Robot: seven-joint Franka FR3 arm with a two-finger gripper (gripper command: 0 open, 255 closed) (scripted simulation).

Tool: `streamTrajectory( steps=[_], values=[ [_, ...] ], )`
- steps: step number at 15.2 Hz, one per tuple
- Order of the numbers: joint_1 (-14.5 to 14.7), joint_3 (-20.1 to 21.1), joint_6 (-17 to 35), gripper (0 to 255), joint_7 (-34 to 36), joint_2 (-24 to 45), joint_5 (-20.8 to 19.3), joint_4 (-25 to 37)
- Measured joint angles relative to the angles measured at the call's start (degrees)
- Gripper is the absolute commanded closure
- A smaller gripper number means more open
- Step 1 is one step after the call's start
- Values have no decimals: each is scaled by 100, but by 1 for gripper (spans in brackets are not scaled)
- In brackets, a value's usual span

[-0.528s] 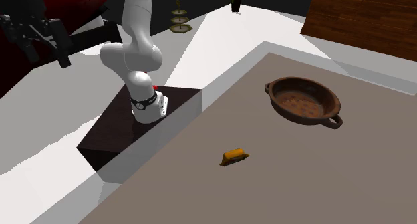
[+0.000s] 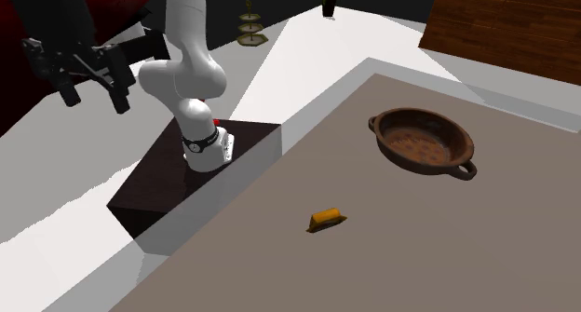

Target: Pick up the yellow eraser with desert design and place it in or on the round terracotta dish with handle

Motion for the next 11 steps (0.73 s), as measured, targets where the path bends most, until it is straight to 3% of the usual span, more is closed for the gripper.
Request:
streamTrajectory(
  steps=[11],
  values=[
    [387,1171,389,0,899,1485,262,941]
  ],
)
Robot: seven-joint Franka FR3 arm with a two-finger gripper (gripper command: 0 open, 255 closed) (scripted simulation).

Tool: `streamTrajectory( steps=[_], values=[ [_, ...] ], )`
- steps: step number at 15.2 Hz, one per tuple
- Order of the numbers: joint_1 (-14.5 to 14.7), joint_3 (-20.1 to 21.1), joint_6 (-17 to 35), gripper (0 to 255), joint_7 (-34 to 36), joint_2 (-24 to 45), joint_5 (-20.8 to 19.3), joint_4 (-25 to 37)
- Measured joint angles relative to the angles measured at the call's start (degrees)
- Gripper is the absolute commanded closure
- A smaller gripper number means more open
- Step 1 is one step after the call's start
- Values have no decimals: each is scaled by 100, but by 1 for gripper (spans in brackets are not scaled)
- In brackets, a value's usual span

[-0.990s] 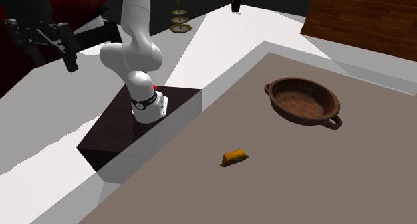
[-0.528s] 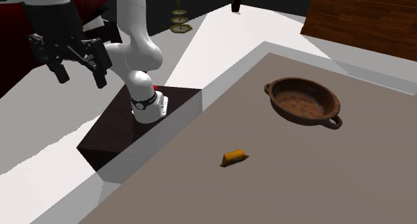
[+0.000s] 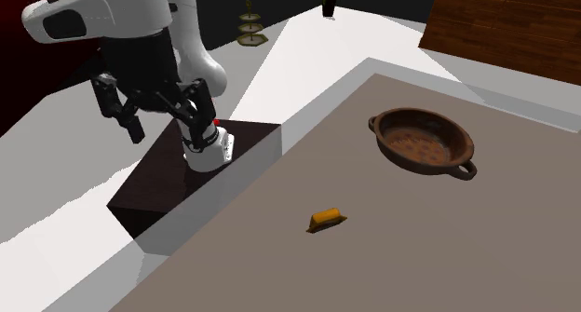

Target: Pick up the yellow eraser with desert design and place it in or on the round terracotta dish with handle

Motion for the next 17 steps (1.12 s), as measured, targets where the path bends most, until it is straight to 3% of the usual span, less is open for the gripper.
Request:
streamTrajectory(
  steps=[10,17],
  values=[
    [311,1027,87,0,952,1739,-384,1409],
    [821,1590,-69,0,1735,3334,-1150,2781]
  ],
)
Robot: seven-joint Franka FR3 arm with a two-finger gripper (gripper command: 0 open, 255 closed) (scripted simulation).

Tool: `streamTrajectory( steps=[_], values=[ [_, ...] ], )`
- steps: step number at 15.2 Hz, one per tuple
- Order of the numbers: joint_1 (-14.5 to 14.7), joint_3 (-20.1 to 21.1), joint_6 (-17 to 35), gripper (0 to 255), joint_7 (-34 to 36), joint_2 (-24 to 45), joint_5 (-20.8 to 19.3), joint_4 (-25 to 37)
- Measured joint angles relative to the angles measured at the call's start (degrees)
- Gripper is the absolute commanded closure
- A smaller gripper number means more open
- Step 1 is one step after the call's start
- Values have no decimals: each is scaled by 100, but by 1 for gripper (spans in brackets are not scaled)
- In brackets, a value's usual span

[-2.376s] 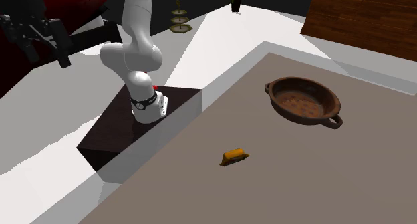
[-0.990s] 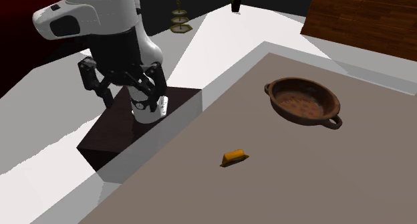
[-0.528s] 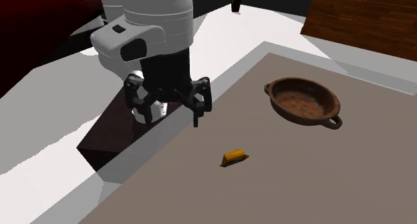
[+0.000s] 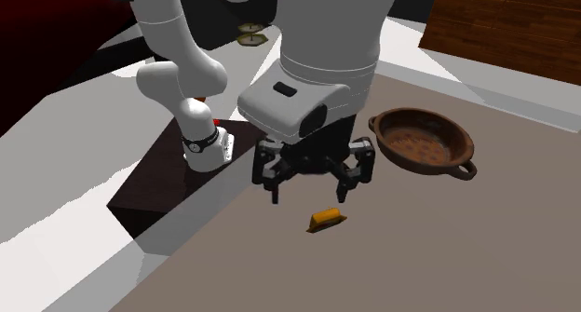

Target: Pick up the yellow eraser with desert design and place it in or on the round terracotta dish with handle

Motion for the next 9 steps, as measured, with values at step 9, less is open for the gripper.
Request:
streamTrajectory(
  steps=[9],
  values=[
    [287,95,281,0,279,633,-345,171]
  ],
)
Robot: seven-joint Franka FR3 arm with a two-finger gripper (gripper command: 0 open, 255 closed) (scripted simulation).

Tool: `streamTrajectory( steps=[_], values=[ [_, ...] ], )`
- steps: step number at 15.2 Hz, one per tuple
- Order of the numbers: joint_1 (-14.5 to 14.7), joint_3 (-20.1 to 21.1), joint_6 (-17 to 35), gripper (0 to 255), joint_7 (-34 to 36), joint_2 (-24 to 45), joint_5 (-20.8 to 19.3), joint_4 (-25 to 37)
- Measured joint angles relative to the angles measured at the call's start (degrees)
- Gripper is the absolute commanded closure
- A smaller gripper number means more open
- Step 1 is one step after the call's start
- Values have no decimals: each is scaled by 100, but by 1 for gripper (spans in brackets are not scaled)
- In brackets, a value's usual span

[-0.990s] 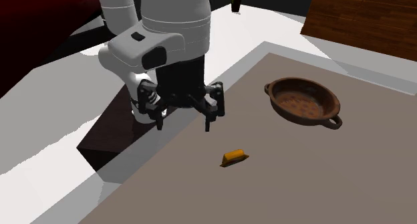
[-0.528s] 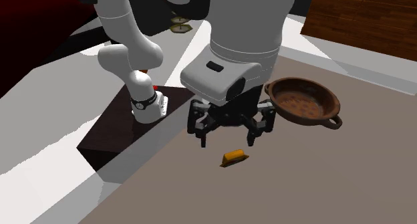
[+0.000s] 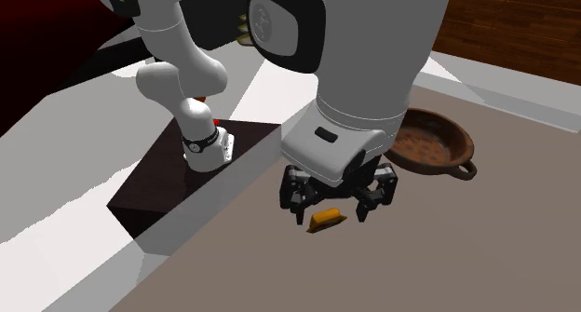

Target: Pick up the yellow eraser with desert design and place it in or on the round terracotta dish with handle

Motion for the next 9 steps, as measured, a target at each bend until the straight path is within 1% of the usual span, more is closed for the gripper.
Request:
streamTrajectory(
  steps=[3,8,9],
  values=[
    [-15,-3,111,0,3,-19,7,-127],
    [-17,-4,124,0,2,-19,6,-138],
    [-17,-4,124,255,2,-19,6,-138]
  ],
)
